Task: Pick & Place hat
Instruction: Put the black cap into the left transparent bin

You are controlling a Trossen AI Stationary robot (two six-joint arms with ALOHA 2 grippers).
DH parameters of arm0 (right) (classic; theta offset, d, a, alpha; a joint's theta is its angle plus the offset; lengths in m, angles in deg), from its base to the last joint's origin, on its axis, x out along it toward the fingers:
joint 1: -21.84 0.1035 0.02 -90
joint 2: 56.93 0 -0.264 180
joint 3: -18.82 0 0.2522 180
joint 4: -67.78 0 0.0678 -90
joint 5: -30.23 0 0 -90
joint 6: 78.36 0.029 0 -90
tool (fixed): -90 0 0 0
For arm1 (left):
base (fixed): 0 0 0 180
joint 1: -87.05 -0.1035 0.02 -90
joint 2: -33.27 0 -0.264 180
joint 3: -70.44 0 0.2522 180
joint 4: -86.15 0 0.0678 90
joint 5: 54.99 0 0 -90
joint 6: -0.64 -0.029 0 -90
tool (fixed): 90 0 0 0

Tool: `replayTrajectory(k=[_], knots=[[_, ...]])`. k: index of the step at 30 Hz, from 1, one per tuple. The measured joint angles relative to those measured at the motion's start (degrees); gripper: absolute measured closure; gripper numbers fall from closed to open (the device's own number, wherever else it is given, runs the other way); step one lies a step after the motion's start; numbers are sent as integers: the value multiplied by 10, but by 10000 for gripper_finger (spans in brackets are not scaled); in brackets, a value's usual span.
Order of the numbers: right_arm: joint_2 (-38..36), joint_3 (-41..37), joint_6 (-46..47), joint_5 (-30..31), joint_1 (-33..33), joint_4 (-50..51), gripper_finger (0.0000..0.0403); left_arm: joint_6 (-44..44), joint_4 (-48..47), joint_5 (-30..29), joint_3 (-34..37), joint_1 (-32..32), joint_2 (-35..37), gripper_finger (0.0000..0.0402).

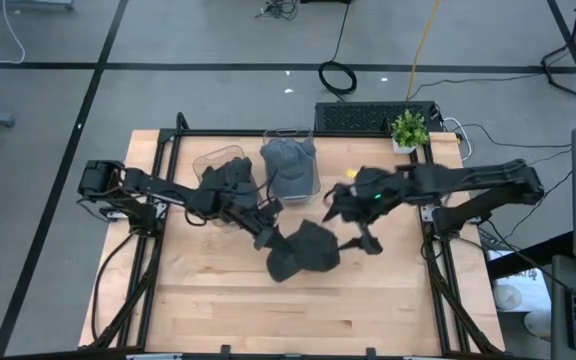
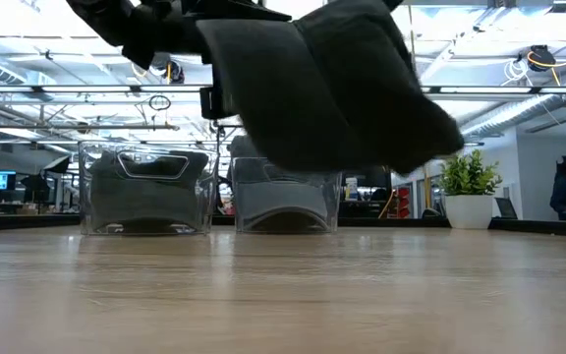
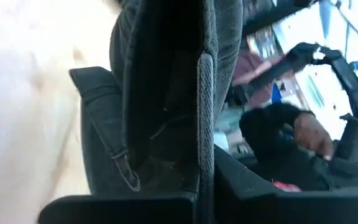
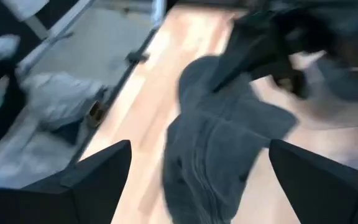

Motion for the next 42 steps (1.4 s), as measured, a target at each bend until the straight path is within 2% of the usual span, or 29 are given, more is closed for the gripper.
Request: replayTrajectory(k=[6,8,12,15,18,21,24,28,33,34,38,42], knots=[[-68,-8,2,105,-1,14,38,-75,-46,-101,-1,-15,90,392],[-85,-22,2,123,-1,2,38,-112,-104,-150,0,-14,142,392],[-114,-71,1,146,-1,-55,39,-173,-197,-274,0,-12,253,392],[-130,-108,-5,169,-1,-94,39,-227,-229,-400,3,3,329,392],[-145,-141,-6,196,-1,-133,39,-259,-222,-504,39,24,395,392],[-156,-177,-7,212,-1,-177,39,-269,-201,-569,103,31,456,392],[-163,-210,-8,212,-1,-217,39,-260,-104,-584,199,29,500,392],[-168,-240,-9,212,-1,-253,39,-260,88,-571,336,31,531,392],[-169,-257,-7,212,-1,-265,39,-299,310,-563,464,52,537,392],[-169,-259,-7,212,-1,-265,39,-302,326,-568,477,57,536,392],[-170,-263,-7,212,-1,-276,39,-308,257,-602,469,79,527,392],[-170,-264,-7,211,-1,-289,39,-313,240,-634,472,97,514,392]])
